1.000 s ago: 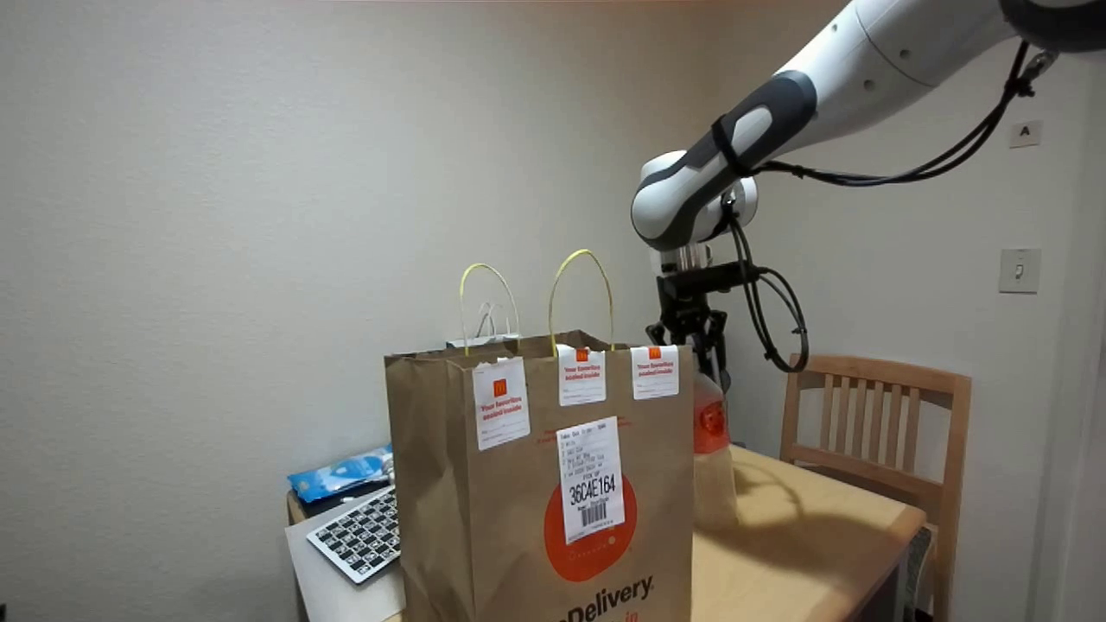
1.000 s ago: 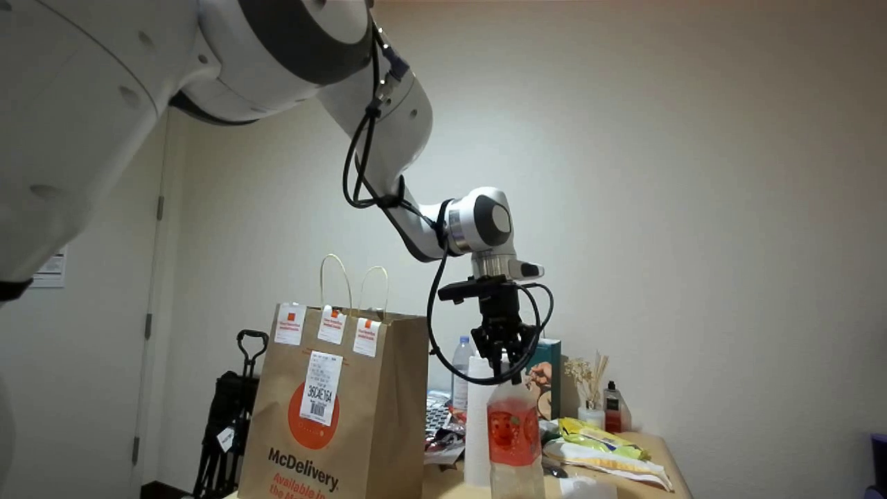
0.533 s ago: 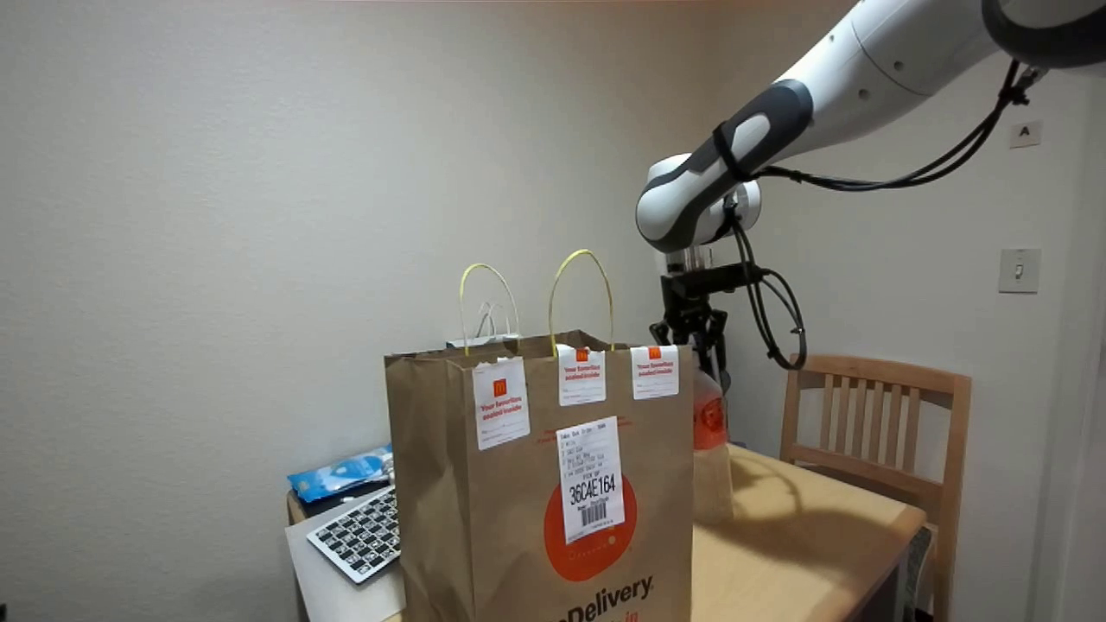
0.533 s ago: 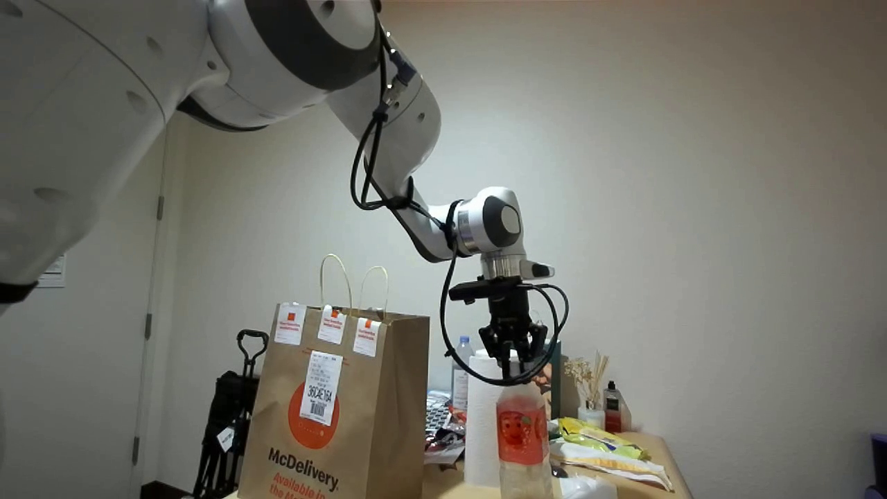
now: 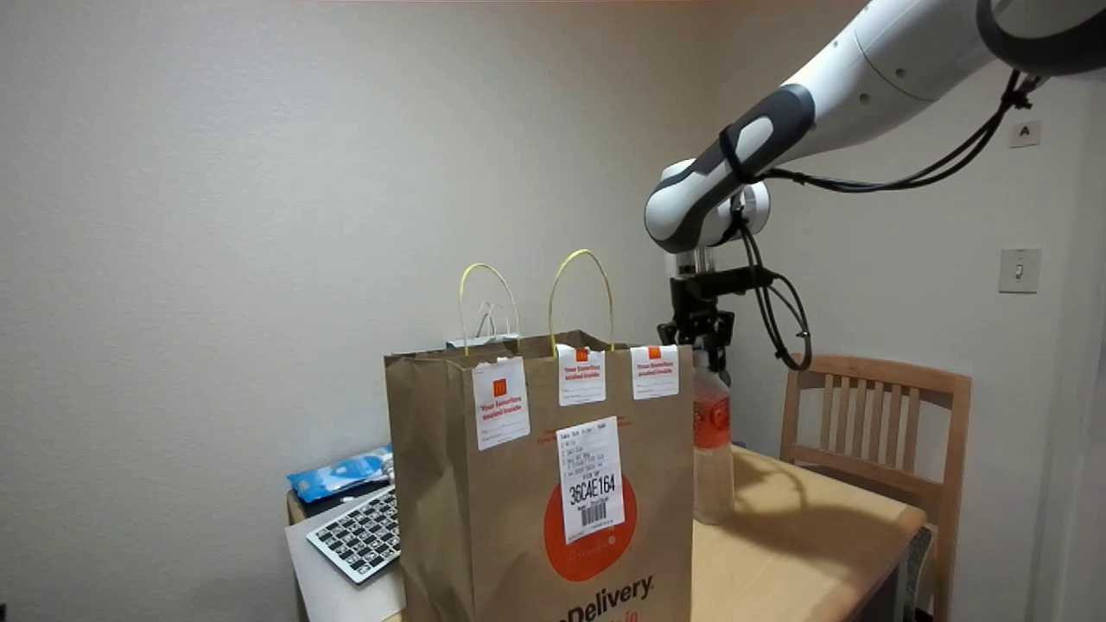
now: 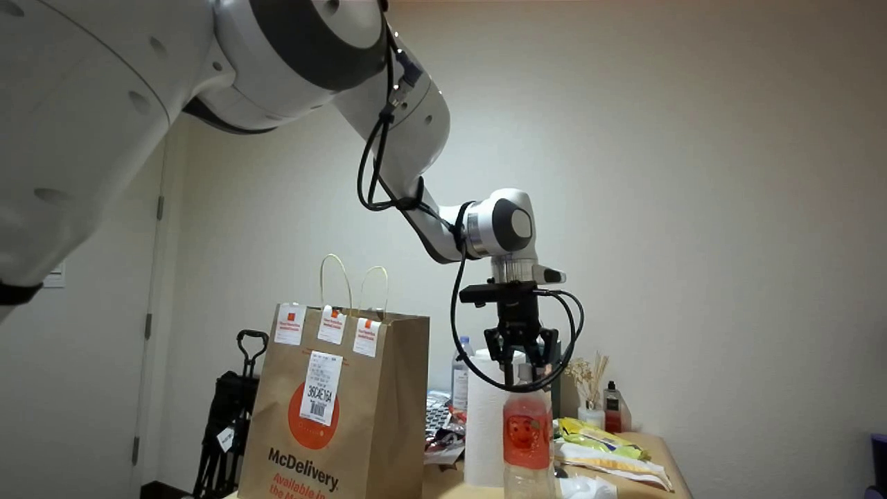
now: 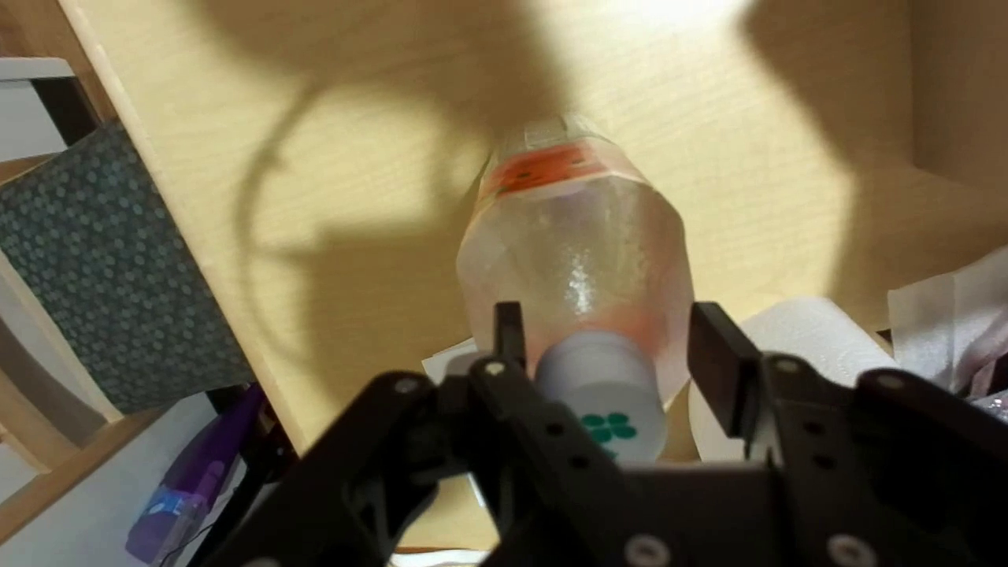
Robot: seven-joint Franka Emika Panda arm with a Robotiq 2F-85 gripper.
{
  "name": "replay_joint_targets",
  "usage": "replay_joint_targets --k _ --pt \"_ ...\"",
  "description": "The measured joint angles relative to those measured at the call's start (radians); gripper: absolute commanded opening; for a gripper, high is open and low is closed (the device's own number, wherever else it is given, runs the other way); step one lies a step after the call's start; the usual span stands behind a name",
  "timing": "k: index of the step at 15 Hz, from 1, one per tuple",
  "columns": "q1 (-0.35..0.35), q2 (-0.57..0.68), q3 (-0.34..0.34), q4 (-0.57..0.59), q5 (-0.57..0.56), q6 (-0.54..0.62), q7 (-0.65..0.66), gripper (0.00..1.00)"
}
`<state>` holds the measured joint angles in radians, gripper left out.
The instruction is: Put the bottle in the paper bag and then remove it and put it back on the table
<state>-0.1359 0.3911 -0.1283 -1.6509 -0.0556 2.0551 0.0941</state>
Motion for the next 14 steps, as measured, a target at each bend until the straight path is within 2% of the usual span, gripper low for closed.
replay_joint_targets --k 2,9,14 --pt "-0.004 0.007 0.0 0.0 0.0 0.0 -0.008 0.99" --pt "0.013 -0.003 0.005 0.002 -0.024 0.0 -0.012 1.0" --pt "0.065 -0.093 -0.002 0.001 -0.184 0.0 0.01 1.0"
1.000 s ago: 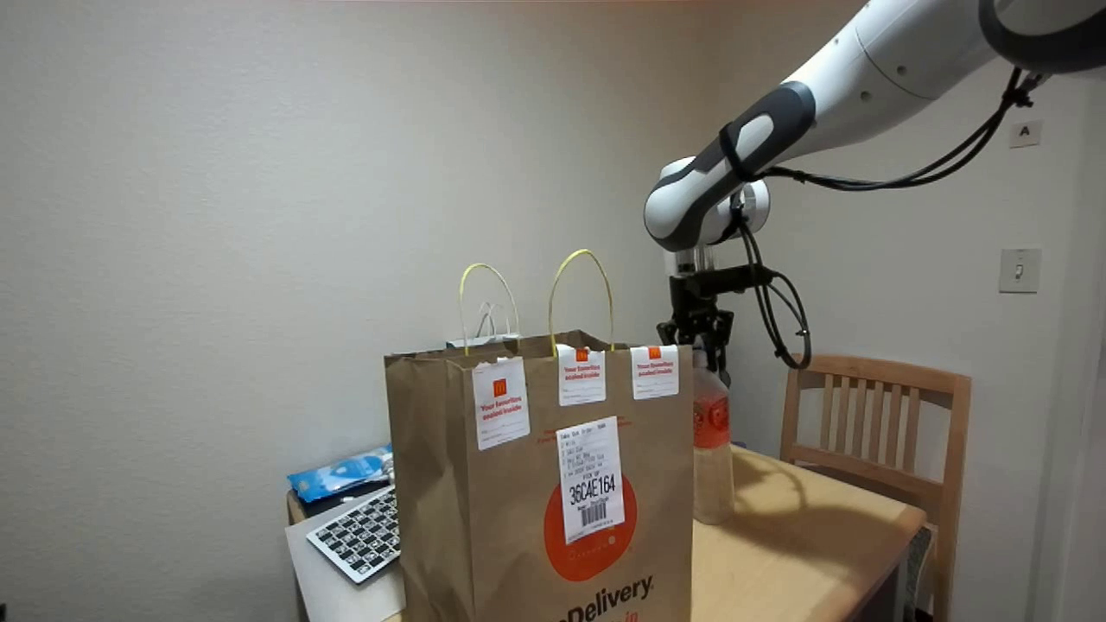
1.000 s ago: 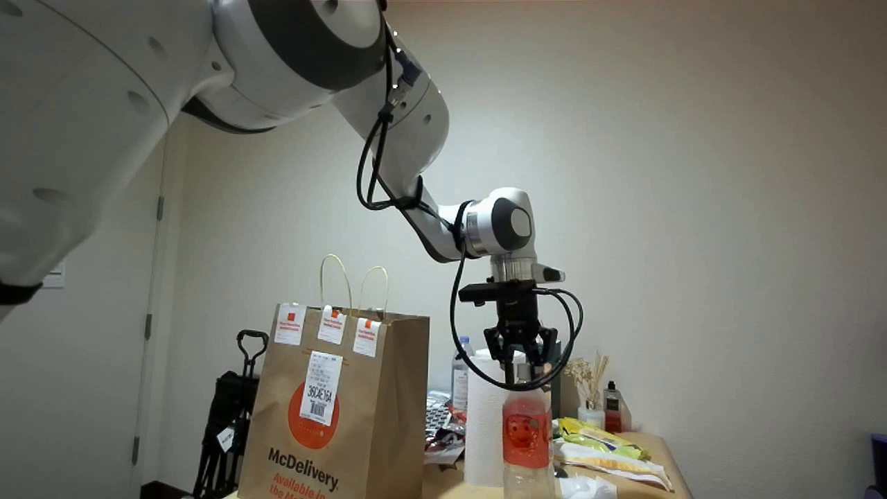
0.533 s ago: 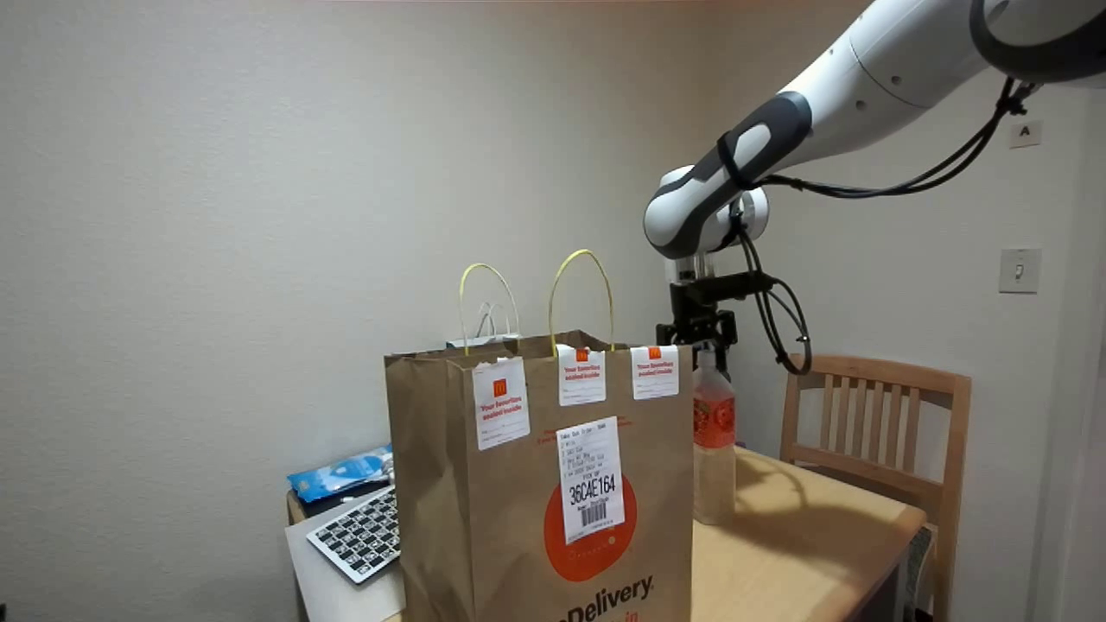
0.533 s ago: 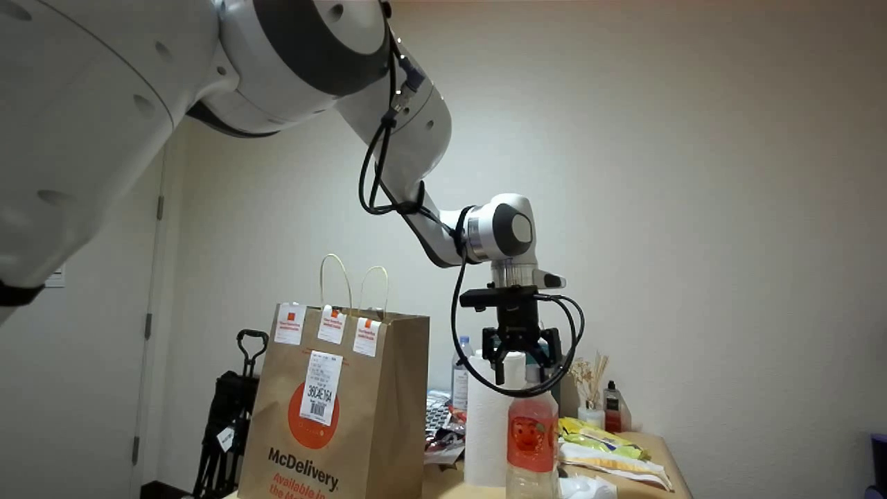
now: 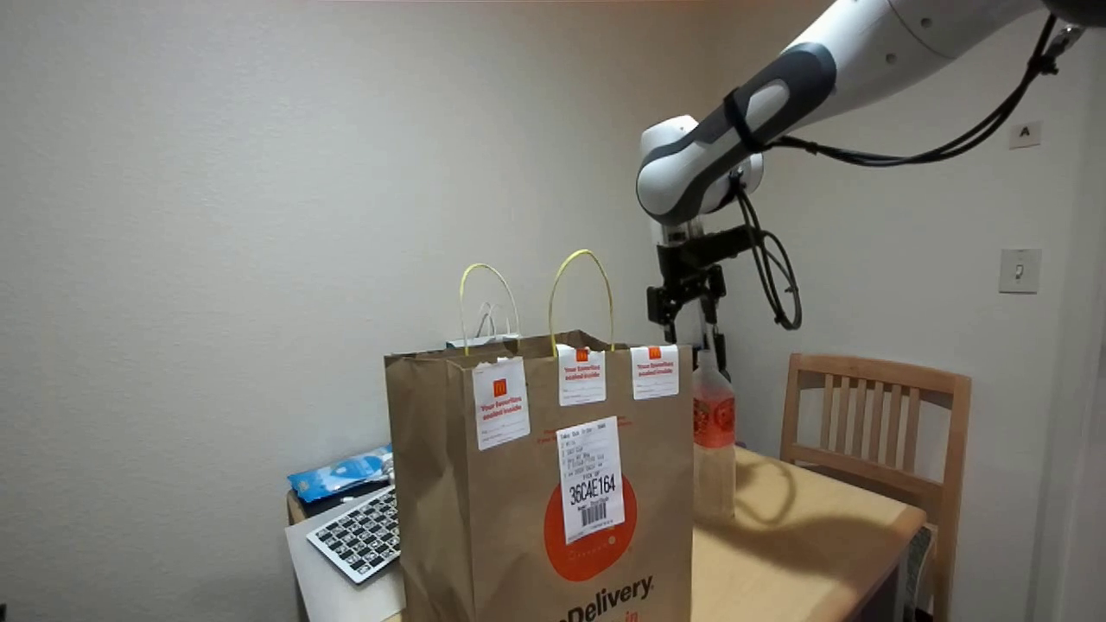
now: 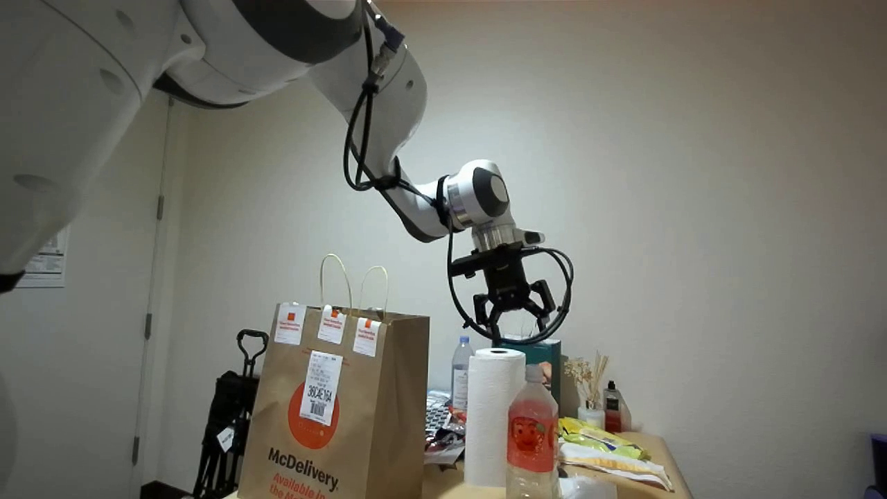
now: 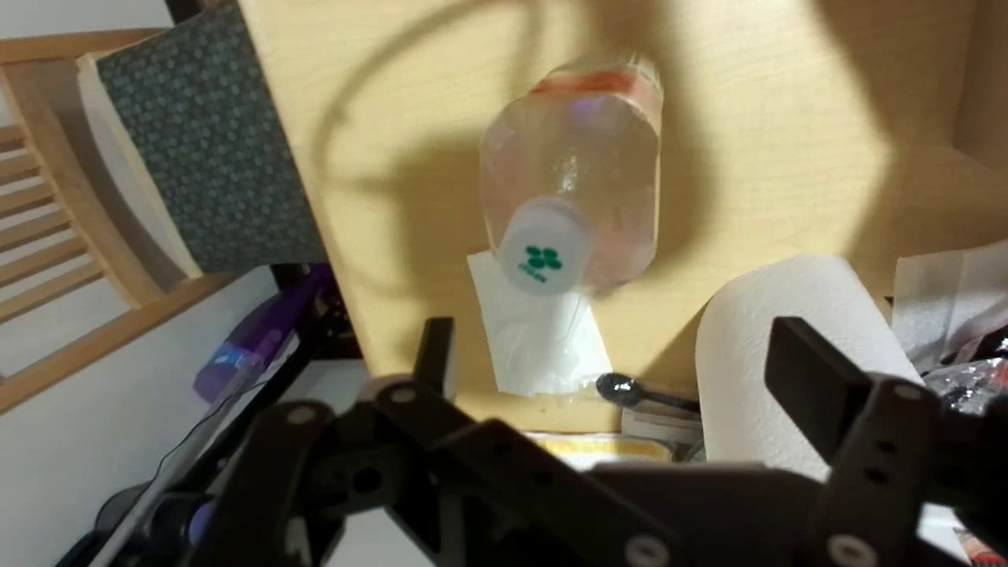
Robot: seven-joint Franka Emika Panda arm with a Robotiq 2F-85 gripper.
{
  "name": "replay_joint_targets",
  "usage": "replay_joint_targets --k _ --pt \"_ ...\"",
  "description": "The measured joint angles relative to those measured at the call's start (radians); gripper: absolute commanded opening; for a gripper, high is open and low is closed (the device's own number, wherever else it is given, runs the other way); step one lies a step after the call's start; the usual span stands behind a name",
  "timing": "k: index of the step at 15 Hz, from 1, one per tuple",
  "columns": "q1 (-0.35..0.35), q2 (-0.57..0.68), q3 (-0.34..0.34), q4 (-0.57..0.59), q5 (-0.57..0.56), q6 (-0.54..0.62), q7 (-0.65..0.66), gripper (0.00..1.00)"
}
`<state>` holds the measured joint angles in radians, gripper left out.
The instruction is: Put the bottle in the paper bag and then remove it and put it back on the table
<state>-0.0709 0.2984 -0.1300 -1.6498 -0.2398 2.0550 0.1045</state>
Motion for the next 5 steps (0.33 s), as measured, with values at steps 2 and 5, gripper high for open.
replay_joint_targets --k 2,5 --pt "0.023 -0.041 -0.001 -0.002 -0.074 -0.001 0.03 1.0" --pt "0.048 -0.08 -0.001 -0.003 -0.127 -0.026 0.108 1.0"
